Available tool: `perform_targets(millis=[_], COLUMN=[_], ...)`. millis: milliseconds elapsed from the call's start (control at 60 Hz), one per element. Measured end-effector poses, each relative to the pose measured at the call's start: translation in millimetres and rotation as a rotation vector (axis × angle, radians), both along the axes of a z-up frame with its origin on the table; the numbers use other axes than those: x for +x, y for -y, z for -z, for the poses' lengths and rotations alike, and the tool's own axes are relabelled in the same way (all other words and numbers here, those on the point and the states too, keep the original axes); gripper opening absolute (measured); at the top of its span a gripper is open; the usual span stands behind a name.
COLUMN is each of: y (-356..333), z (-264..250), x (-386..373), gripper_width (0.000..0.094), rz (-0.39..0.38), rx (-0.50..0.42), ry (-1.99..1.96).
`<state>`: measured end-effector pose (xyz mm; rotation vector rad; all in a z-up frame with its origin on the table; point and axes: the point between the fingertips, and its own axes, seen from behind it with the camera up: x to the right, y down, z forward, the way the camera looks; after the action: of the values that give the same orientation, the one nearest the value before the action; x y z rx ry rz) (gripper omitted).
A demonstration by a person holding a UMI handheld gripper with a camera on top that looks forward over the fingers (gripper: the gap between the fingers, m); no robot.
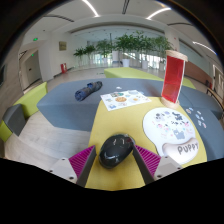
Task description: Arrange mouse
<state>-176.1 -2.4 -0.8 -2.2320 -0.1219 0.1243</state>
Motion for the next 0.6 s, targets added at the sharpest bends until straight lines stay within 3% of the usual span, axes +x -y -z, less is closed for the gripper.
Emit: perform_targets(millis=[133,183,217,400,500,600], y=[-25,-33,-39,-44,-56,-84], z=[7,13,14,13,-44,-117], x=[-6,-5,-9,-8,3,56], gripper_width=[0.0789,0.071,0.058,0.0449,0.0446,0.0447], rz=[0.011,0.01,0.003,-0.013,-0.036,0.009], rx=[-0.02,-0.017,-0.004,0.015,0.128,0.252], ry=[0.048,0.059,0.062,0.014,0.004,0.031])
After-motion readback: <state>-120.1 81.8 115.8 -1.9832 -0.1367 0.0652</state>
